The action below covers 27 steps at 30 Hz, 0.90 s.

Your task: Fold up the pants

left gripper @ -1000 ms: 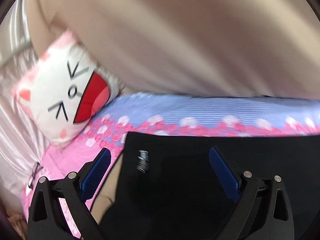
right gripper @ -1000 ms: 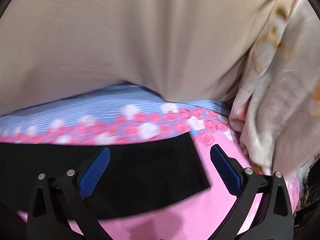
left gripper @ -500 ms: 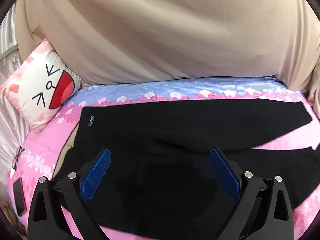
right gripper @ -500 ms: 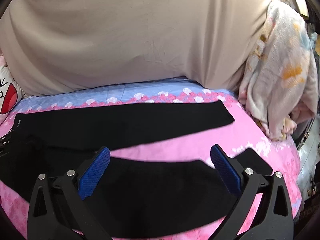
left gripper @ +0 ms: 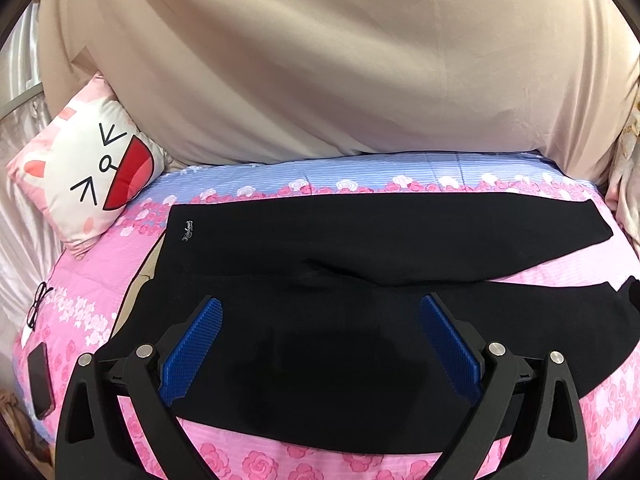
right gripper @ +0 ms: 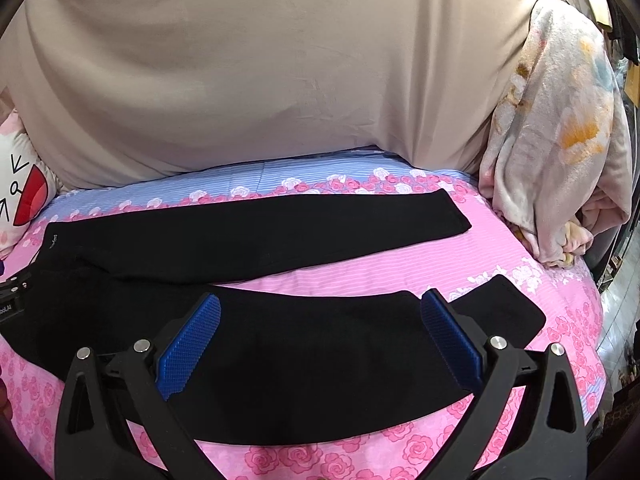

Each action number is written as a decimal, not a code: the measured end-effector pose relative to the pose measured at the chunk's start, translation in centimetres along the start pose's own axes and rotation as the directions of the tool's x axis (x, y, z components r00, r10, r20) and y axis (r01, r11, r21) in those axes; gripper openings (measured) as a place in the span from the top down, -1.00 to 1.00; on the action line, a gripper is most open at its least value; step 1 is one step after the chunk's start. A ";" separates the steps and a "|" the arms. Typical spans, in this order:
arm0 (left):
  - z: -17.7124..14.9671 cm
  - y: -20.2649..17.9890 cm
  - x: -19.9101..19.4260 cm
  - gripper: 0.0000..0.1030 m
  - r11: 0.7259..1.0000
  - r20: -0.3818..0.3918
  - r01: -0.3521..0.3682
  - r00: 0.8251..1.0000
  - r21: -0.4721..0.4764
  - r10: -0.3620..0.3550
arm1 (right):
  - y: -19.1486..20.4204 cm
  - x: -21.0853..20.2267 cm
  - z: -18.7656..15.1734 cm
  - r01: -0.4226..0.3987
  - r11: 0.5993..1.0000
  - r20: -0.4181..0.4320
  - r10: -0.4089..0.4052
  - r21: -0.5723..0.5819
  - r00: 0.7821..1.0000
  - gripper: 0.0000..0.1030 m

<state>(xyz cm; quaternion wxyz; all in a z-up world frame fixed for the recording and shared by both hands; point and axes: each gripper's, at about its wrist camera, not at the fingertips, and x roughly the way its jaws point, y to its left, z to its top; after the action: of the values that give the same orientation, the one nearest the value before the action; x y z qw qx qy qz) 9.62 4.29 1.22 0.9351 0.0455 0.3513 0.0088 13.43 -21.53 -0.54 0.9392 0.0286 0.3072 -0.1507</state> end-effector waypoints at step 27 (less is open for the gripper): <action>10.0 25.6 27.9 -0.88 0.941 -0.307 -0.254 0.934 -0.222 0.180 | -22.3 29.2 10.6 0.083 0.997 -0.261 -0.081 -0.001 0.962 -0.90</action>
<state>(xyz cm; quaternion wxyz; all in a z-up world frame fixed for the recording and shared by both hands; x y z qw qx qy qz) 37.57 30.37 -7.25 0.8664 -0.0393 0.4697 0.1650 35.12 -52.04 -8.13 0.8835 0.0401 0.4281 -0.1859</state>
